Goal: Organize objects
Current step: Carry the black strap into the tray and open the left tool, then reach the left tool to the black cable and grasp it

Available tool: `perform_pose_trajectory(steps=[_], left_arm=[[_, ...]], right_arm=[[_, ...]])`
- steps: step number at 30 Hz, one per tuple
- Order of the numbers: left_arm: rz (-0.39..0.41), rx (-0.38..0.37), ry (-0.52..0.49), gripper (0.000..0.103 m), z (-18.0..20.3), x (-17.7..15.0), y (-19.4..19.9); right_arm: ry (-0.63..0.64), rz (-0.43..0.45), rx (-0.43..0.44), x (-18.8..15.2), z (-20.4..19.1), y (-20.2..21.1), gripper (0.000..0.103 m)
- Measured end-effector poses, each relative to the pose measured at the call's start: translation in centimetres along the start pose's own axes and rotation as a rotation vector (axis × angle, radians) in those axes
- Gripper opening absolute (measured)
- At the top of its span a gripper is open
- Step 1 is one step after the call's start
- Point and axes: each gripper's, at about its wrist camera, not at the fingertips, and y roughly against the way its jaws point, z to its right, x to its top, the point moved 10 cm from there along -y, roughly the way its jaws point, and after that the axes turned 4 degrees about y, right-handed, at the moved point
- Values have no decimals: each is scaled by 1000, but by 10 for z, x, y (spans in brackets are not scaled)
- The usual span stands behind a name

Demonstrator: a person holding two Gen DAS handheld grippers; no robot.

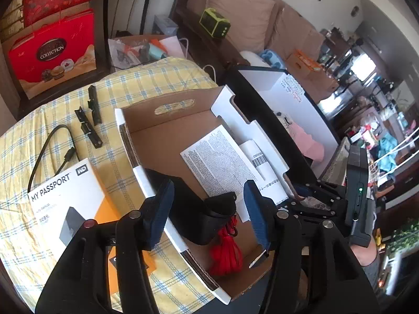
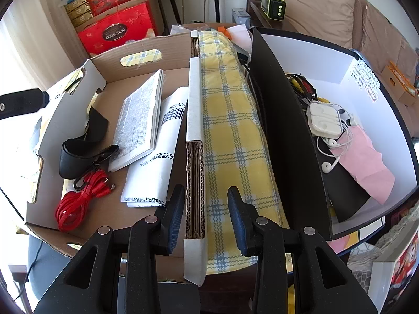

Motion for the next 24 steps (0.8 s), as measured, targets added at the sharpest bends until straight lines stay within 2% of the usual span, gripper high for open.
perform_pose_trajectory(steps=[8, 13, 17, 20, 22, 24], left_arm=[[66, 68, 80, 78, -54, 25, 35], [119, 148, 187, 86, -106, 40, 55], [153, 221, 232, 92, -143, 46, 68], [147, 269, 248, 93, -166, 48, 71], [120, 293, 249, 101, -177, 44, 69], [94, 336, 233, 101, -187, 41, 66]], right_arm=[[-8, 6, -1, 0, 6, 4, 35], [-6, 10, -1, 2, 5, 5, 35], [-3, 16, -3, 5, 4, 7, 35], [0, 19, -5, 8, 3, 7, 35], [2, 18, -5, 10, 3, 7, 35], [3, 17, -6, 11, 2, 6, 35]])
